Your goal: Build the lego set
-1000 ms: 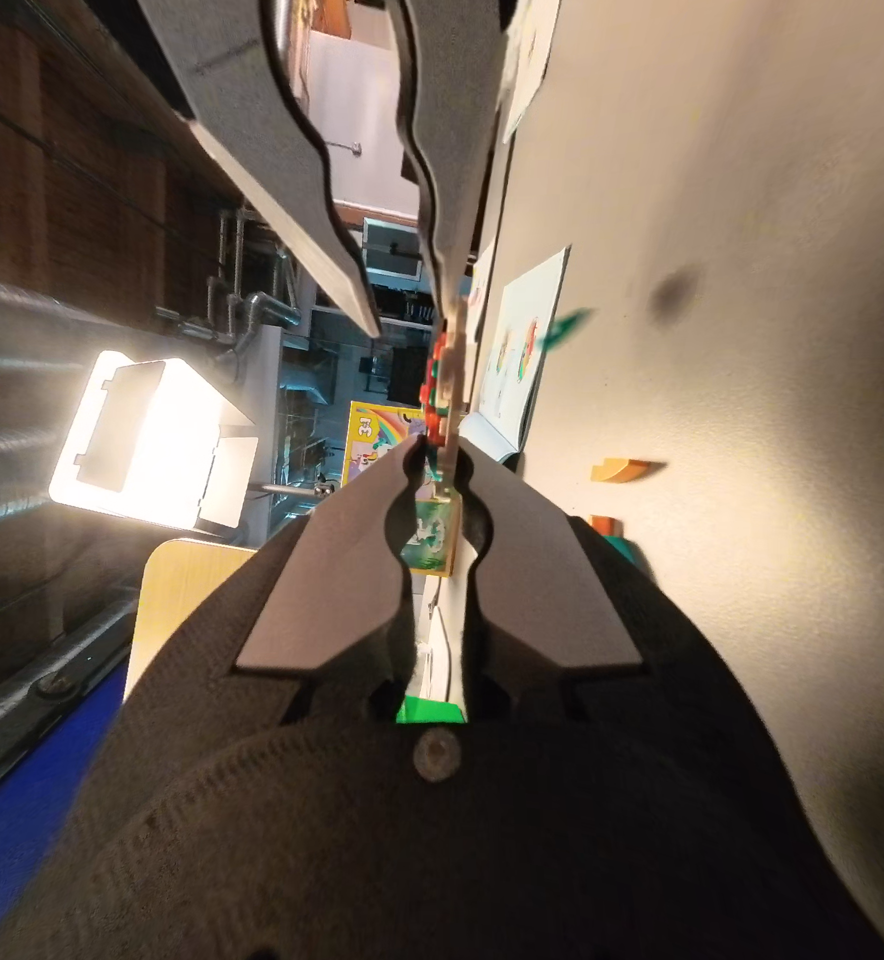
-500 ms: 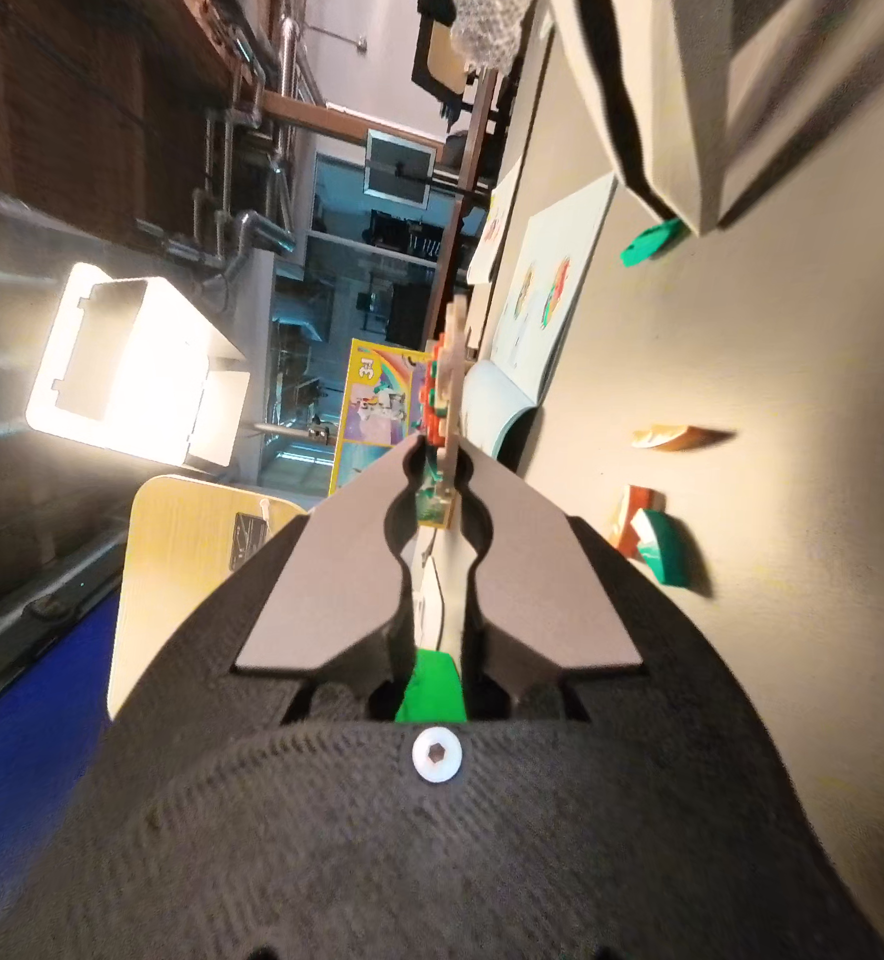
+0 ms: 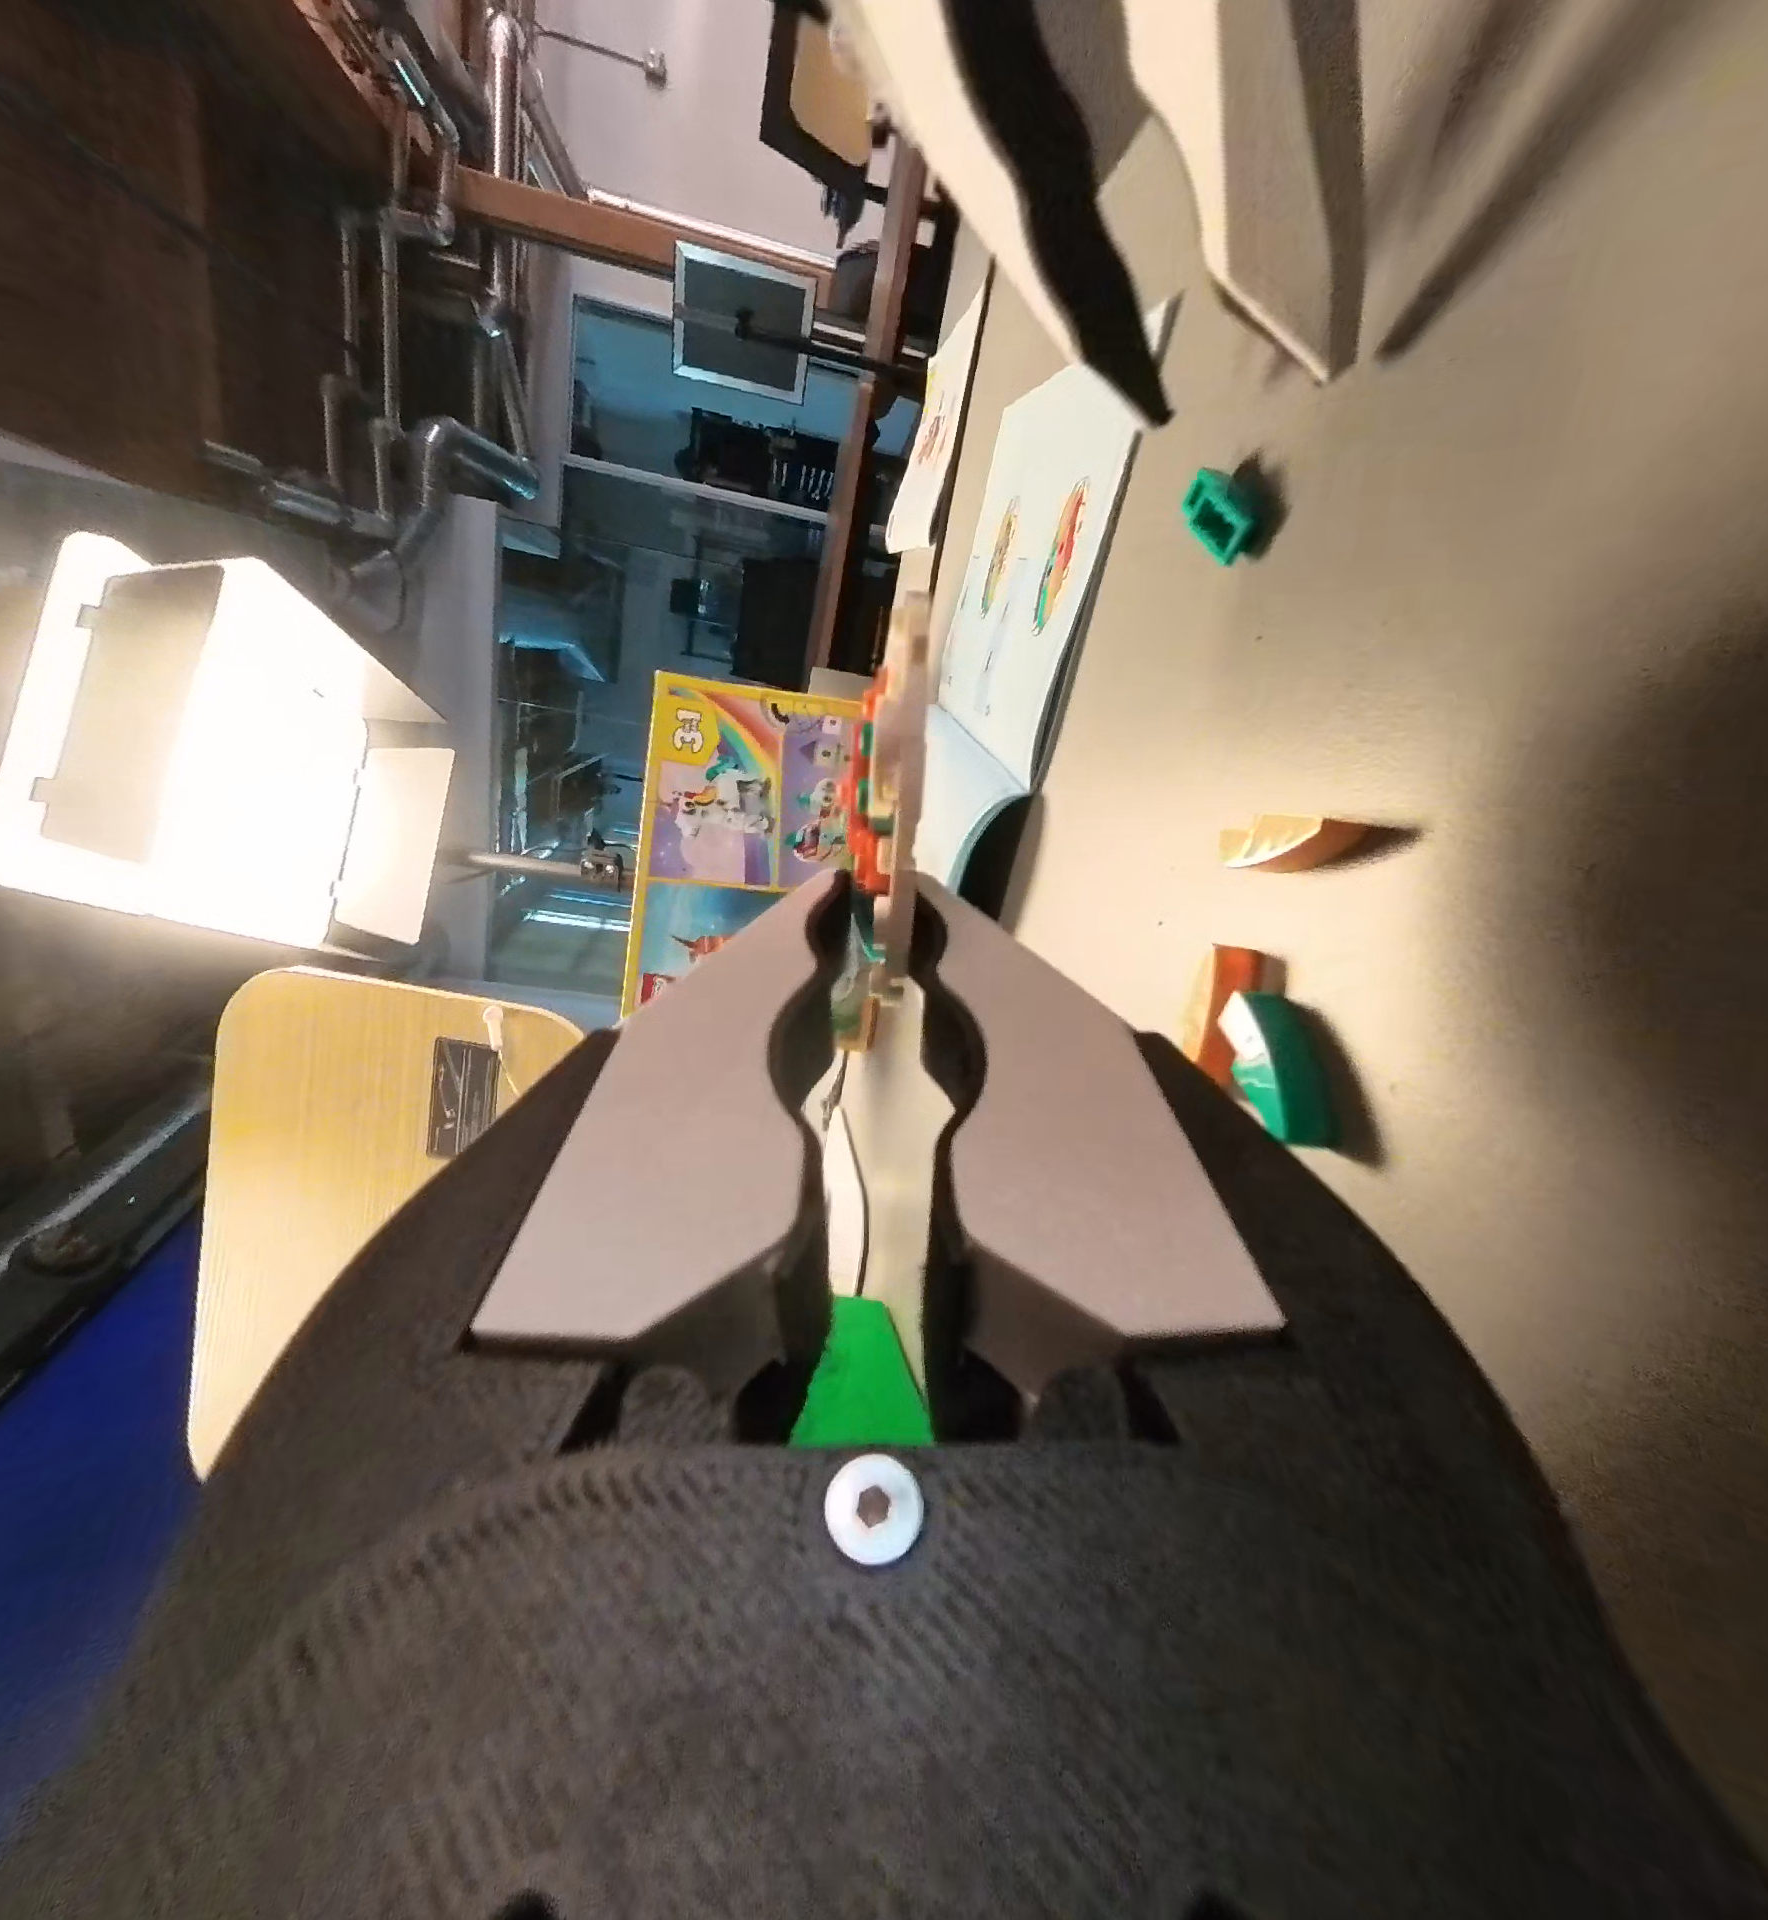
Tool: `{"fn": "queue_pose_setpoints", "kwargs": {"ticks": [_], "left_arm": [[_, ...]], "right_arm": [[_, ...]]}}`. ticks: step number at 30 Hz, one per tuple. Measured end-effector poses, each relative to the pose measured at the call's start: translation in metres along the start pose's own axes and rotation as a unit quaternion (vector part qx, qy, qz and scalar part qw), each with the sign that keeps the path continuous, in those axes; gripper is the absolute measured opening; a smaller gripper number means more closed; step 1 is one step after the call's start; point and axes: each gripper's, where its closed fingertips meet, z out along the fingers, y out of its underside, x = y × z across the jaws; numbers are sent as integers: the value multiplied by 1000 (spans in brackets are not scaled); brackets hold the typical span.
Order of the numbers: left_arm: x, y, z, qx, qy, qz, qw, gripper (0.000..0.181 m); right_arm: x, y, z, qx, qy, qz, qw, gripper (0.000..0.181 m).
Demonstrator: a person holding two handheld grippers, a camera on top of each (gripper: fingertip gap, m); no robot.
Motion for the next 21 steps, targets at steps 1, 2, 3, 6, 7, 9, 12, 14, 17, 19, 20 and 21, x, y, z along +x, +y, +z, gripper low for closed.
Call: {"fn": "queue_pose_setpoints", "kwargs": {"ticks": [1,2,3,6,7,9,12,14,17,19,20,21], "left_arm": [[2,-1,0,3,3,2,1000,8],[3,-2,0,4,5,5,1000,8],[3,-3,0,6,6,9,1000,8],[6,-4,-1,11,9,16,1000,8],[7,-4,-1,11,11,19,1000,8],[8,-4,0,10,12,24,1000,8],[9,-5,0,13,16,24,999,8],[10,-5,0,15,17,24,999,8],[10,-6,0,15,18,24,999,8],[9,-5,0,15,19,21,999,8],[9,-5,0,15,19,20,1000,8],[9,-5,0,16,19,20,1000,8]], "right_arm": [[2,1,0,-7,-10,-36,999,40],[4,2,1,-15,-24,-64,998,38],[4,1,3,-16,-42,-81,996,36],[7,-3,9,-24,-87,-110,990,31],[6,-3,11,-25,-104,-115,988,29],[5,-4,13,-27,-138,-110,984,25],[3,-3,13,-37,-176,-95,979,8],[2,-2,11,-45,-182,-88,978,6],[6,-7,3,-46,-116,-155,980,6],[16,-7,-4,-72,-28,-249,966,6],[17,-5,-8,-97,11,-313,945,6],[19,-4,-12,-120,51,-387,913,6]]}}
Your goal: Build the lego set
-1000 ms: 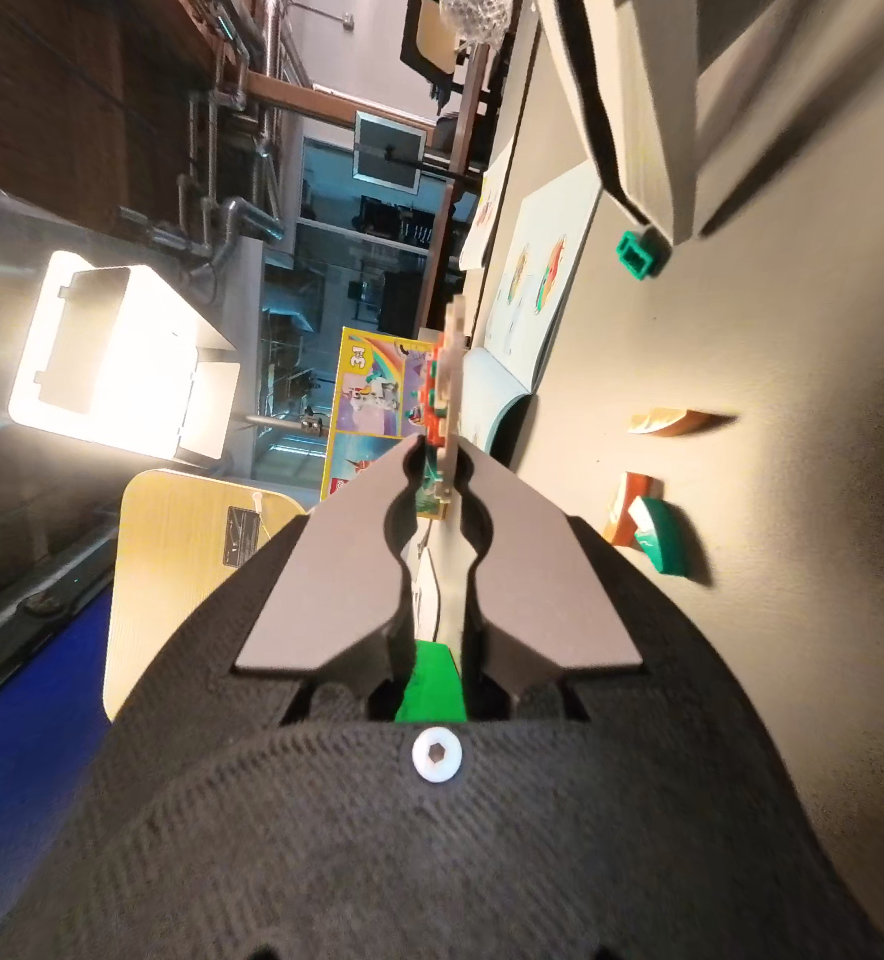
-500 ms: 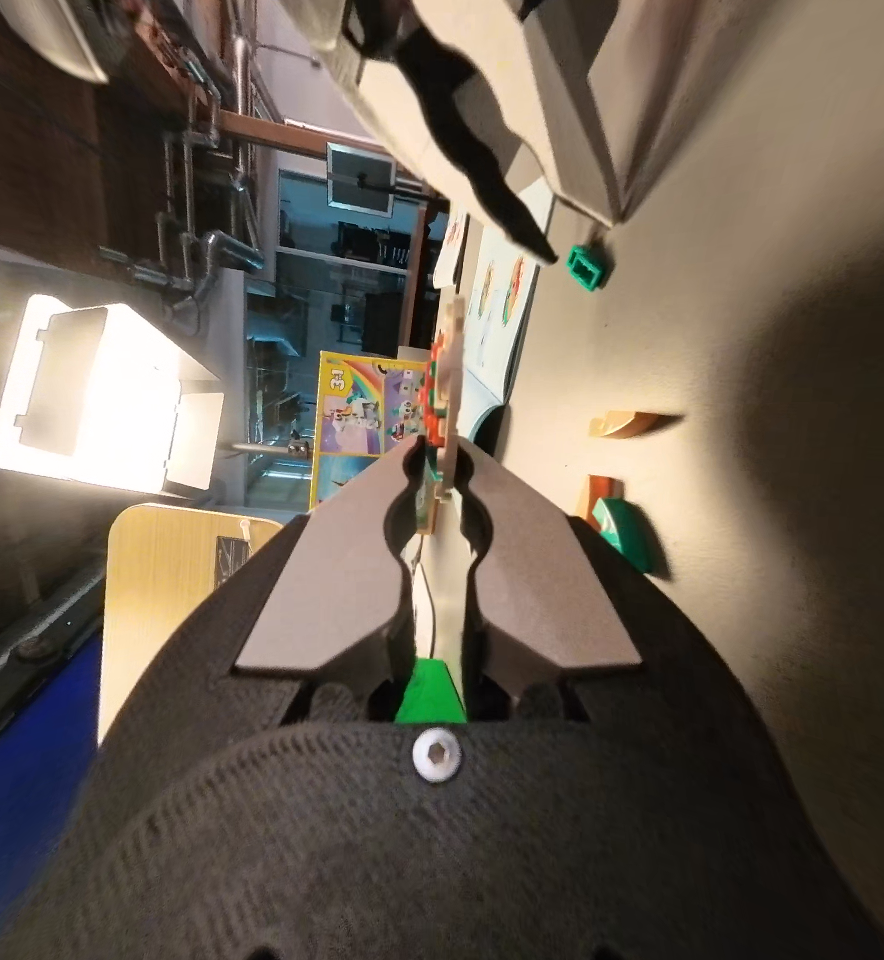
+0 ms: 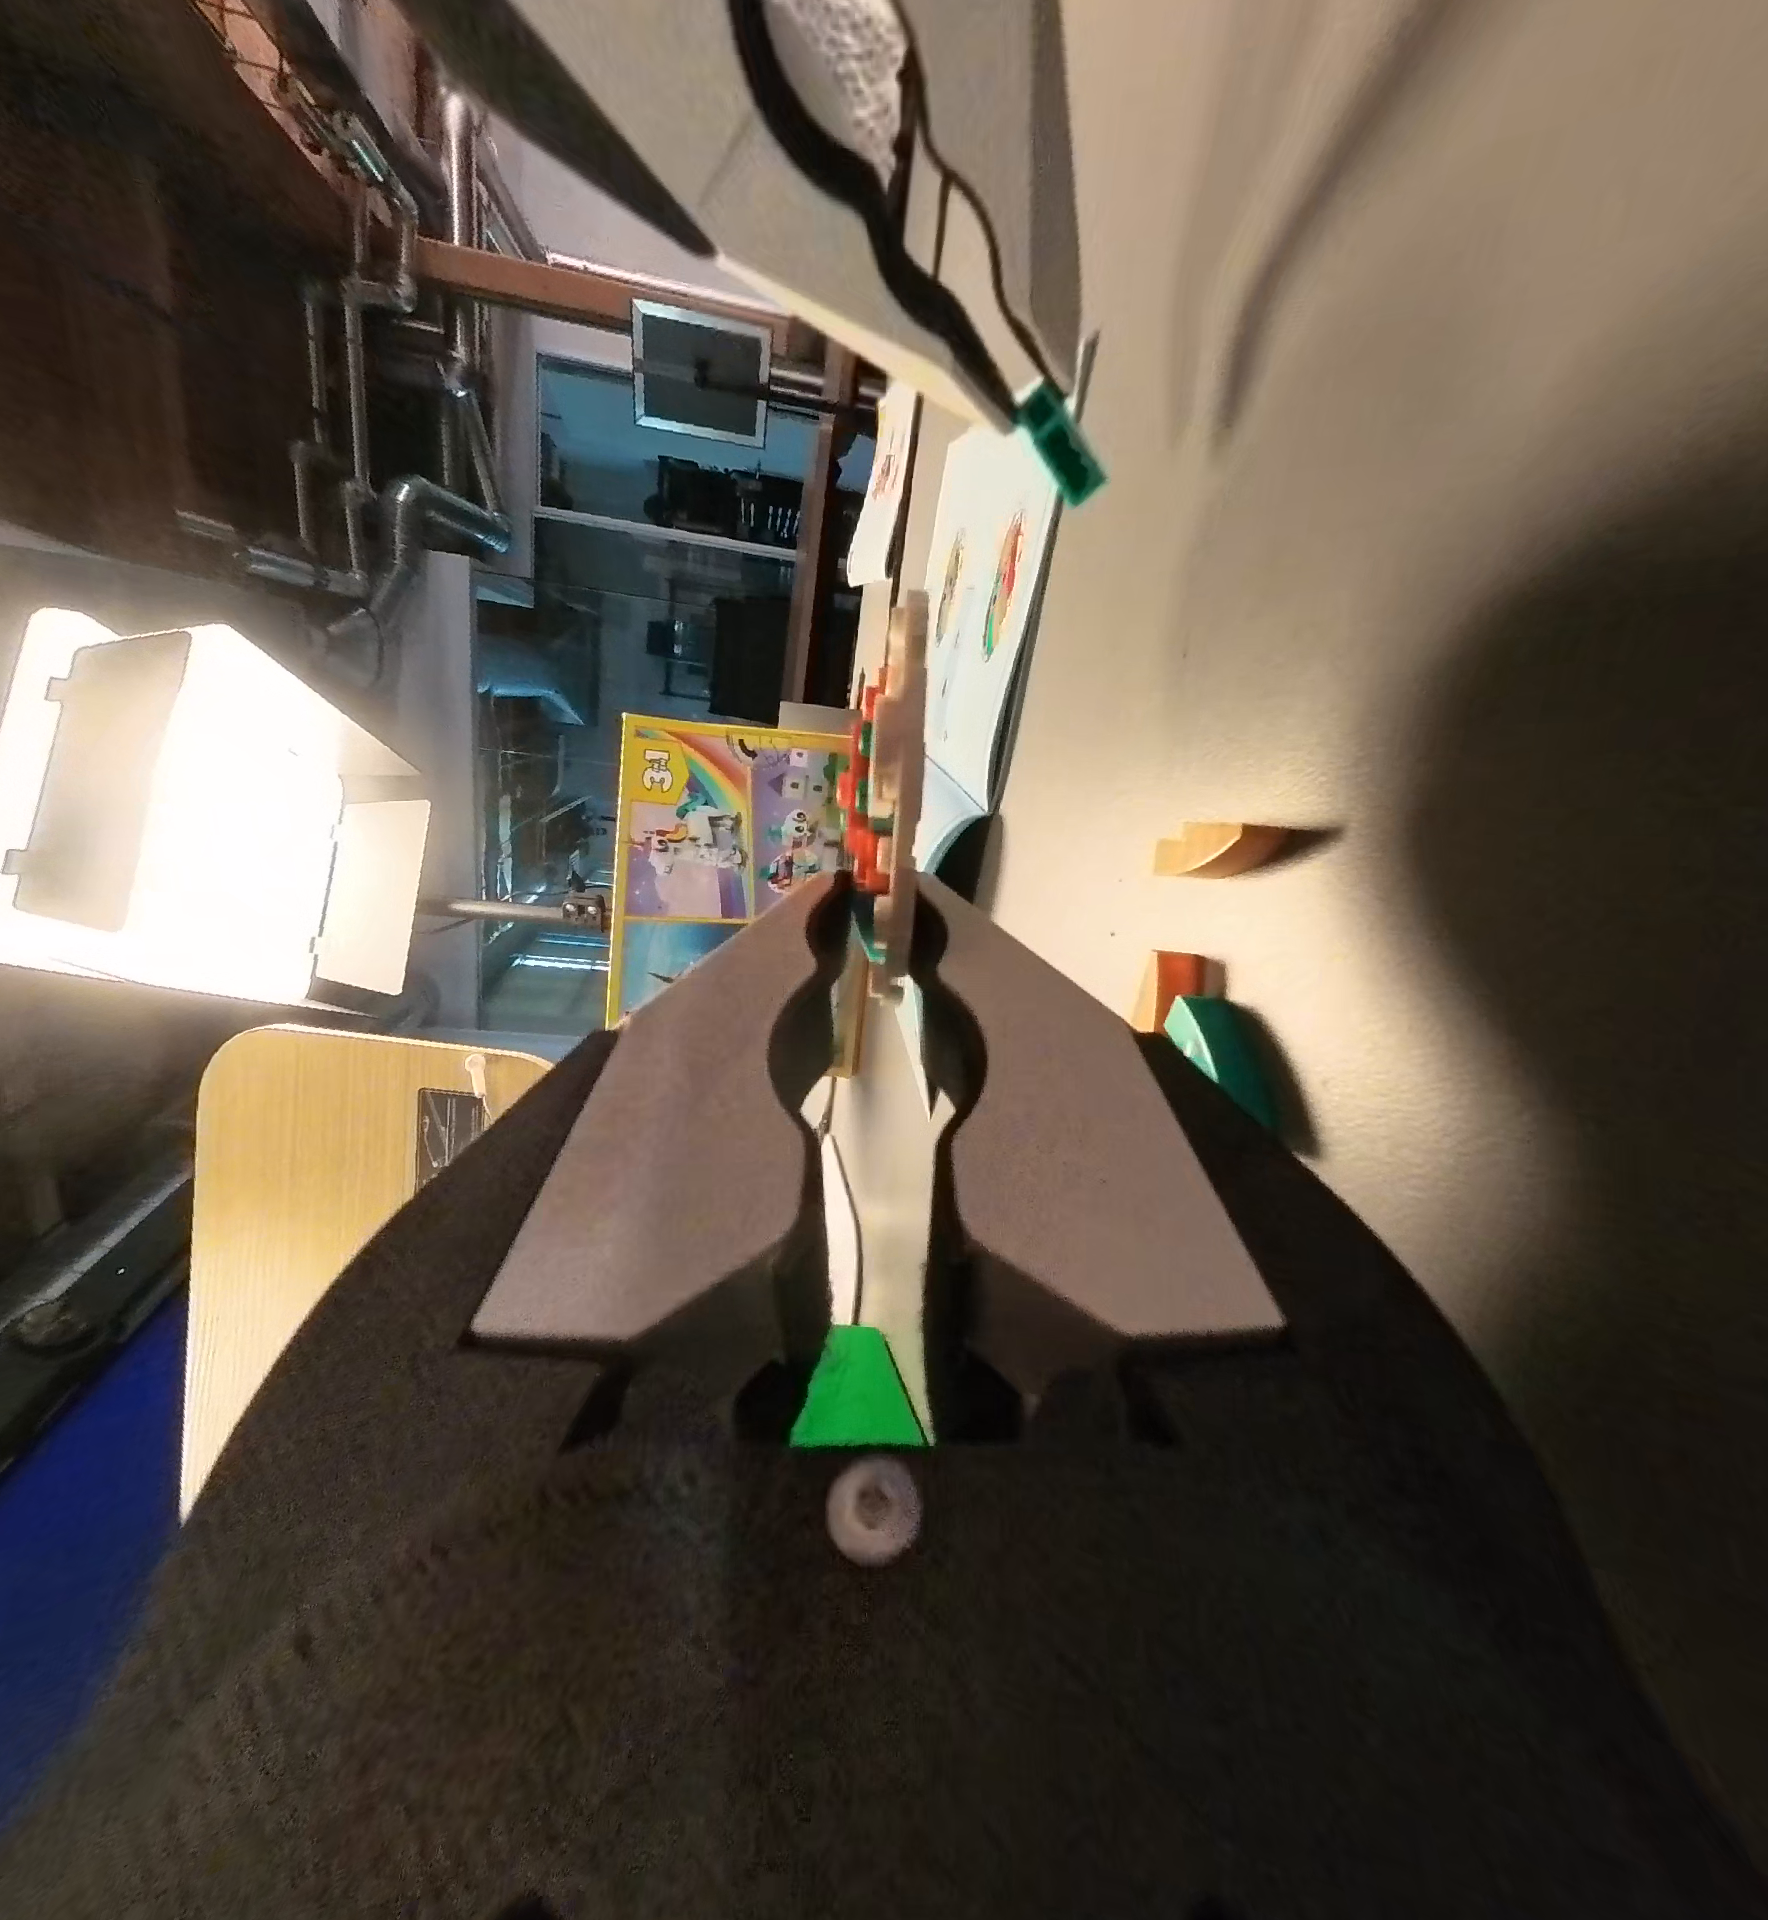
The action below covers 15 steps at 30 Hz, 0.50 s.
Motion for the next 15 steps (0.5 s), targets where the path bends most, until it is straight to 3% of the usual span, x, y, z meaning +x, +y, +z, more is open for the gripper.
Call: {"fn": "queue_pose_setpoints", "kwargs": {"ticks": [2,4,6,10,12,13,15], "left_arm": [[1,-1,0,1,2,0,1000,8],[1,-2,0,2,1,4,1000,8],[1,-3,0,2,1,7,1000,8],[2,-1,0,0,2,9,1000,8],[2,-1,0,-1,2,9,1000,8],[3,-1,0,0,3,10,1000,8],[3,-2,0,1,4,12,1000,8]], "right_arm": [[1,5,-6,-84,70,-161,981,6],[2,3,-11,-138,130,-315,930,8],[-8,2,-12,-157,140,-411,887,6],[-23,-5,-15,-145,152,-491,846,7],[-30,-13,-18,-133,151,-511,836,7],[-35,-16,-19,-127,143,-518,834,20],[-45,-25,-20,-112,134,-538,824,18]]}}
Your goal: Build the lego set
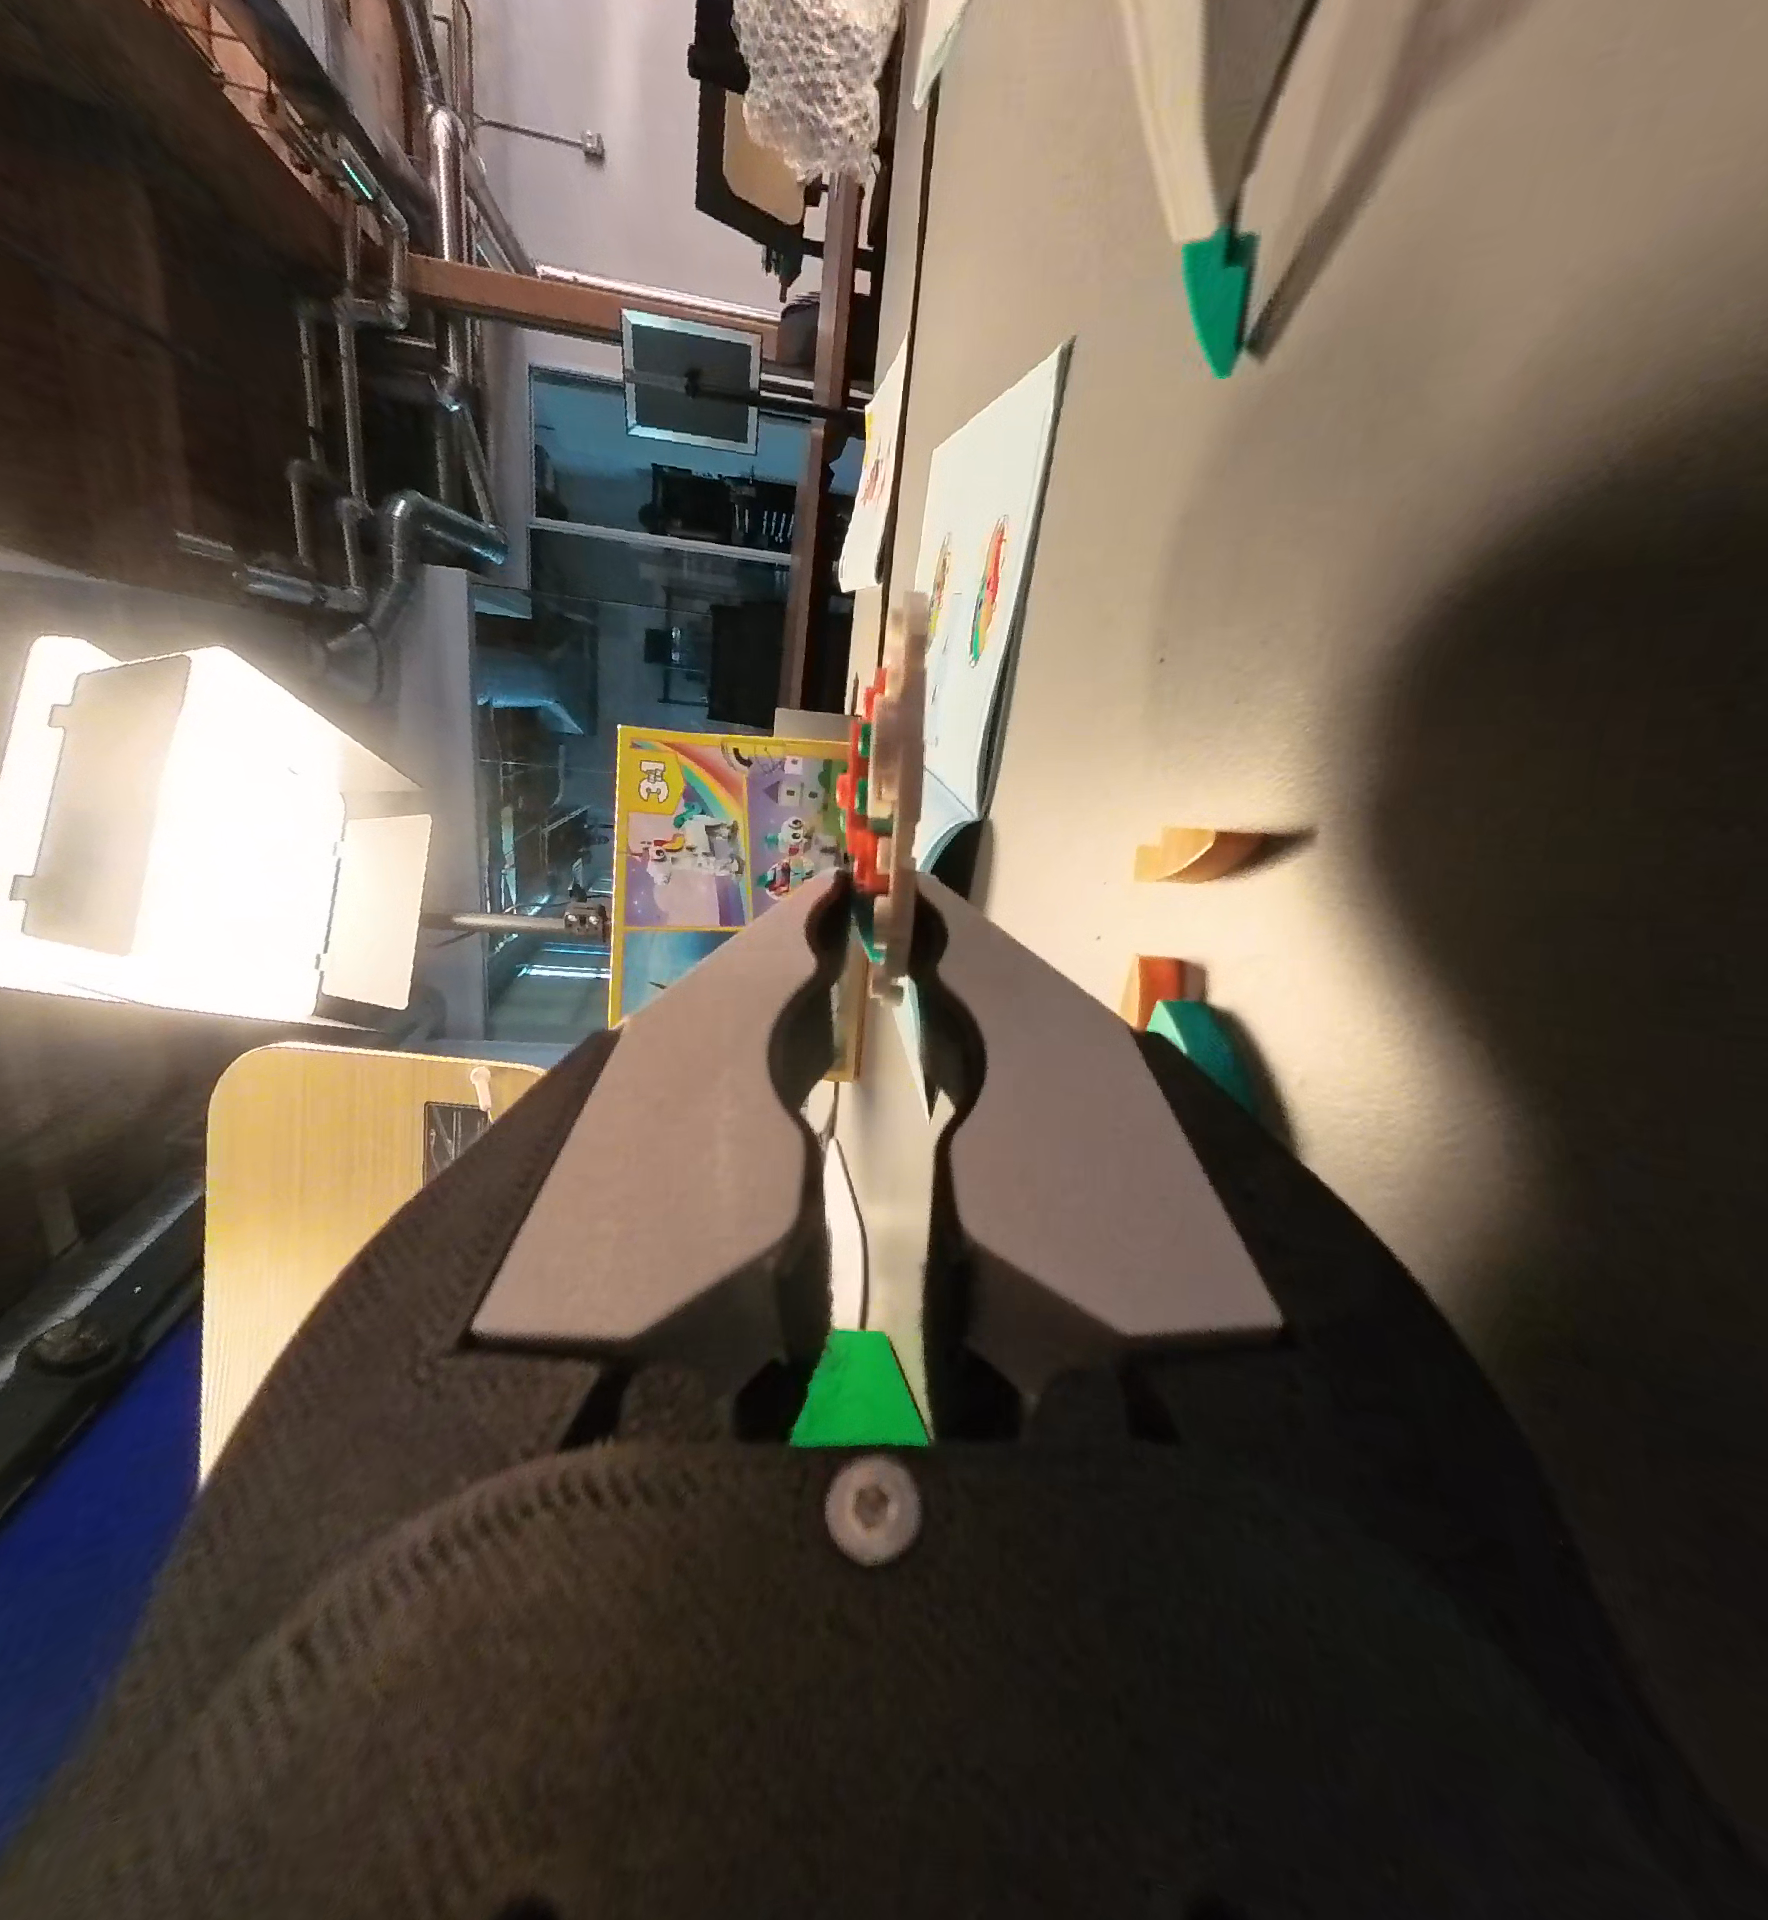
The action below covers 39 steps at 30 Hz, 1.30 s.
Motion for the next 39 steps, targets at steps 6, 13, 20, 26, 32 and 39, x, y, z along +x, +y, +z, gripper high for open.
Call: {"fn": "queue_pose_setpoints", "kwargs": {"ticks": [6,13,20,26,32,39], "left_arm": [[1,0,1,-1,2,1,1000,8],[3,1,1,-2,7,2,1000,8],[3,1,2,1,9,3,1000,8],[5,-1,2,5,8,17,1000,8],[7,-2,2,5,12,23,1000,8],[8,-3,2,6,14,25,1000,8]], "right_arm": [[7,-17,-2,28,9,-17,999,6],[18,-20,-1,52,20,10,998,26],[3,-9,-11,196,-127,288,929,36],[6,-6,-1,281,-235,385,847,37],[10,-17,9,318,-265,398,819,28],[9,-22,7,332,-311,470,757,7]]}}
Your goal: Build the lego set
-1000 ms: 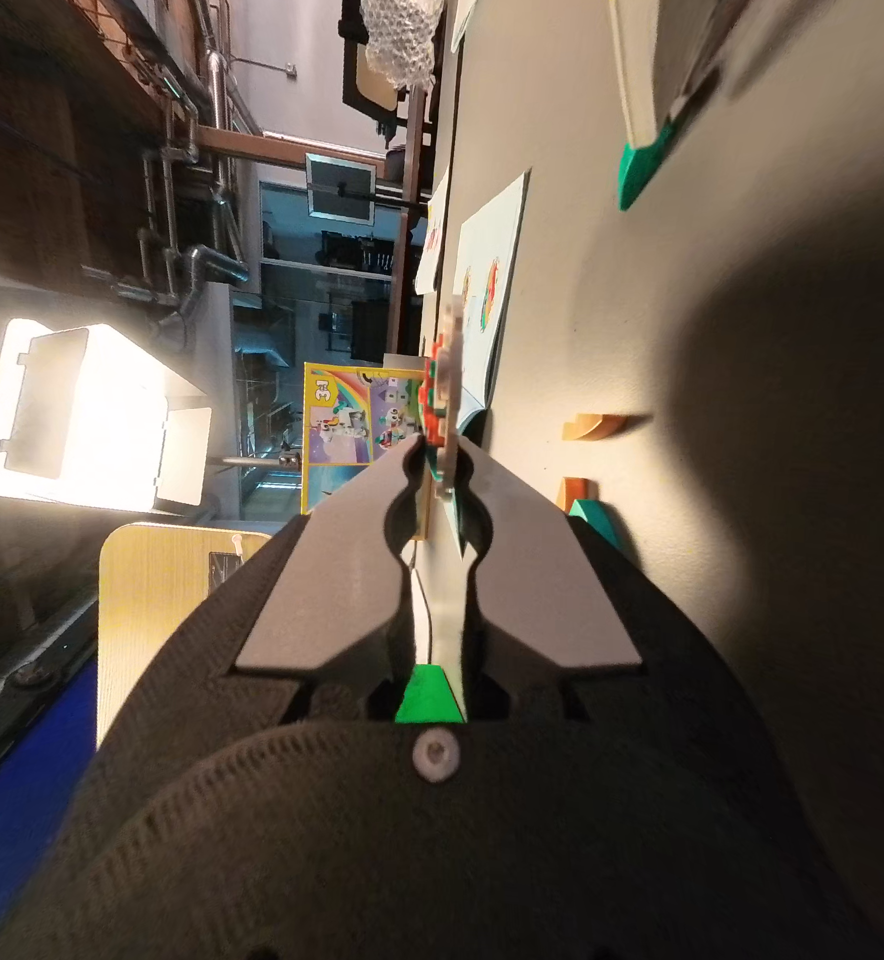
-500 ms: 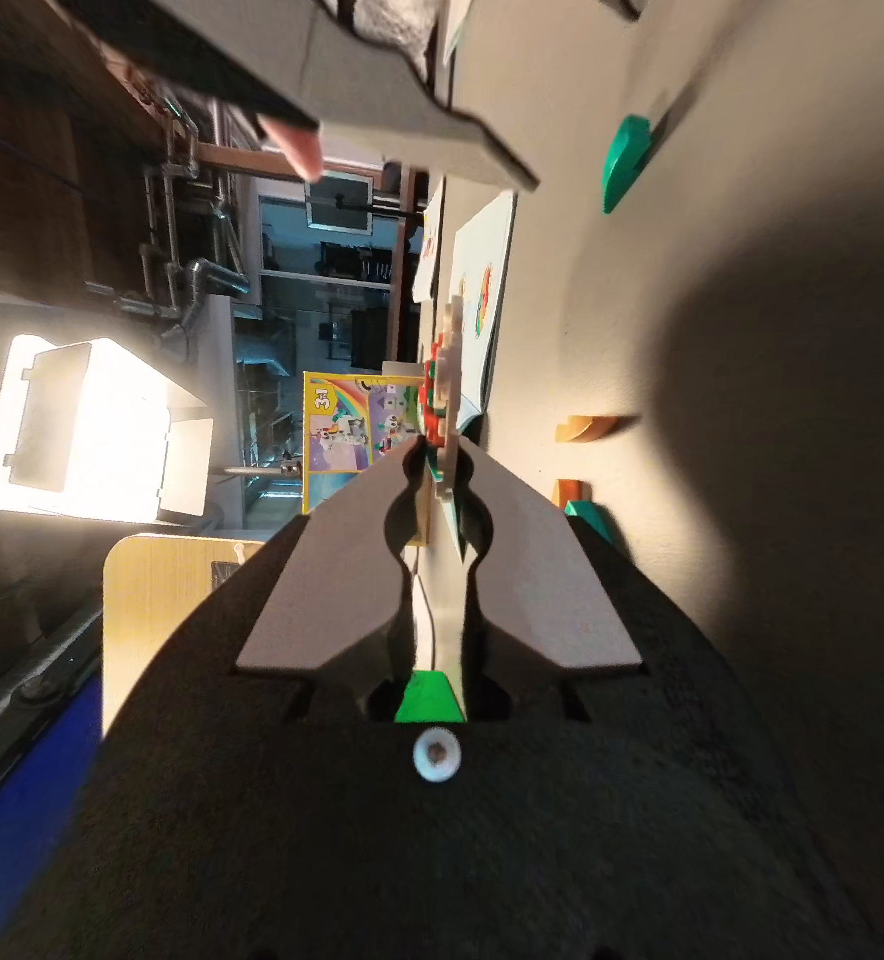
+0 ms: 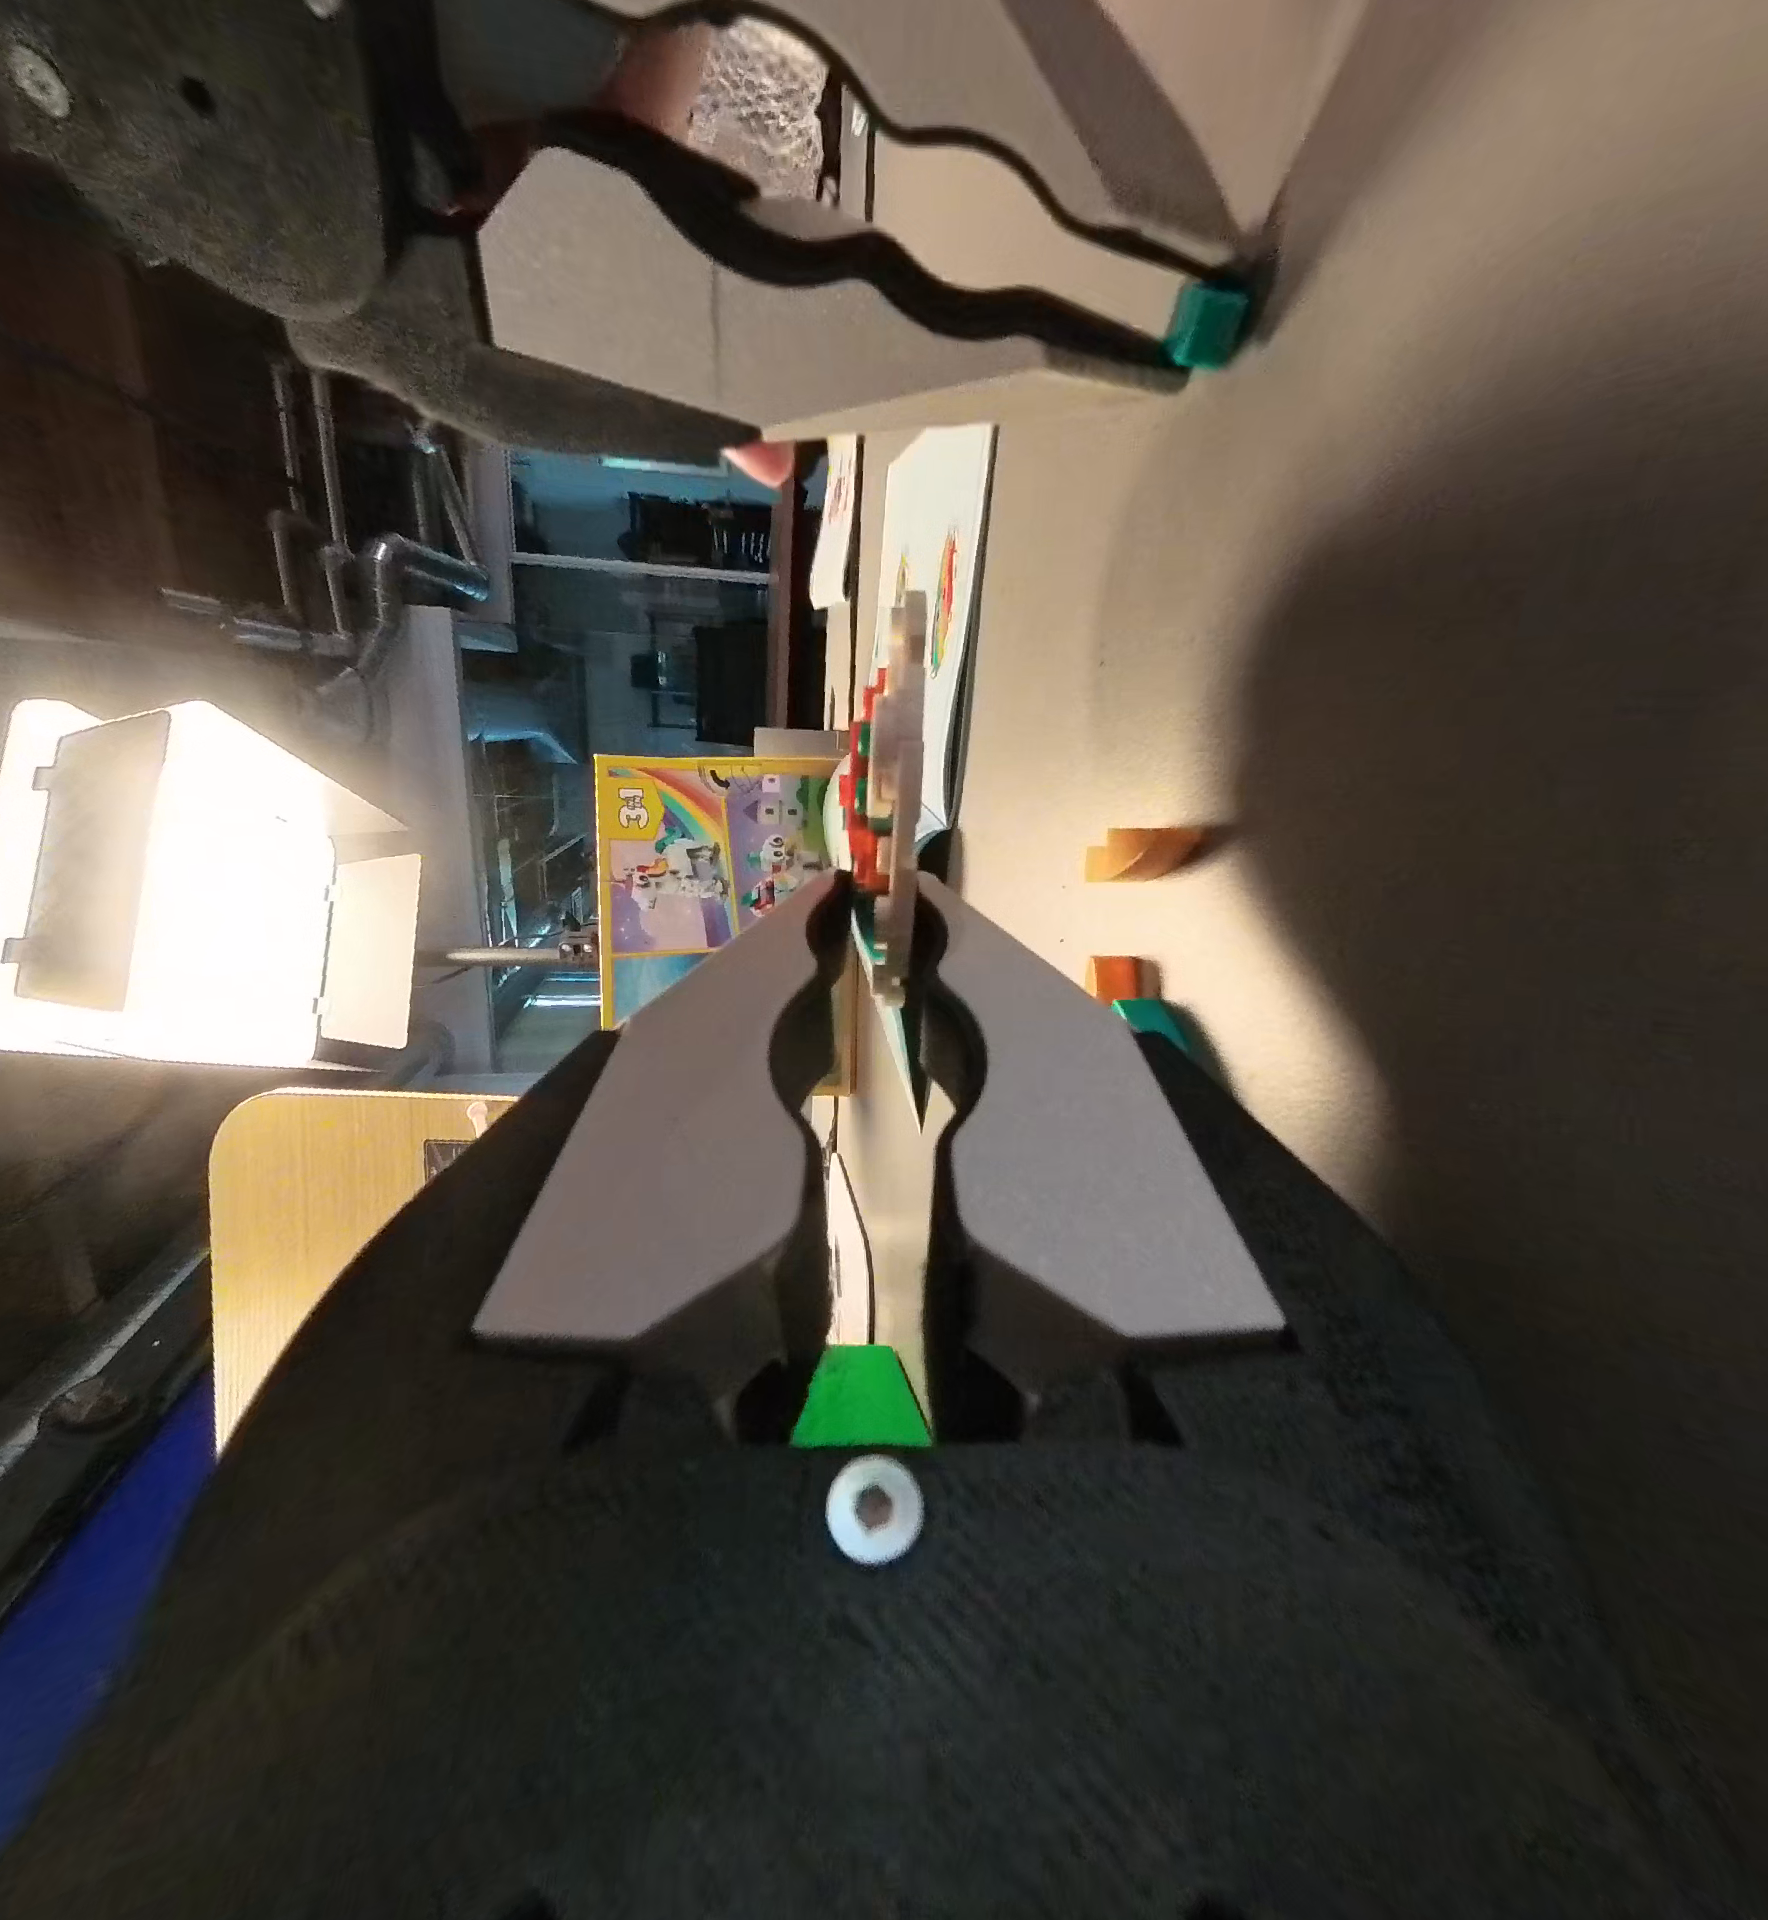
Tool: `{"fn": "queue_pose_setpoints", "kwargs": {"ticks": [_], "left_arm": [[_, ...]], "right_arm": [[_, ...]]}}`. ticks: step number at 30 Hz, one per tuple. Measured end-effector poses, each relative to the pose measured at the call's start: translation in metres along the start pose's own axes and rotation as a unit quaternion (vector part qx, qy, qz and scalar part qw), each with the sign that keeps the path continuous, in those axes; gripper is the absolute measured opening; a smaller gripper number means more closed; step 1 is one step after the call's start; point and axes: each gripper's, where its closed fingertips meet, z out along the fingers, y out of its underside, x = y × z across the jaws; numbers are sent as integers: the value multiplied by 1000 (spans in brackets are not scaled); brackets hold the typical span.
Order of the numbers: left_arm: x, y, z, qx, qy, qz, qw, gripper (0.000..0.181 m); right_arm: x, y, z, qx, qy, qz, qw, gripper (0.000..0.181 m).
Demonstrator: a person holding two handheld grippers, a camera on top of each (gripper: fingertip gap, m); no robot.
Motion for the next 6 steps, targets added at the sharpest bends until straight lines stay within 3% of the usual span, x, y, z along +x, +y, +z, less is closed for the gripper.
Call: {"fn": "queue_pose_setpoints", "kwargs": {"ticks": [6], "left_arm": [[-4,-1,-1,2,-10,1,1000,8]], "right_arm": [[9,1,-7,47,13,167,985,6]]}}
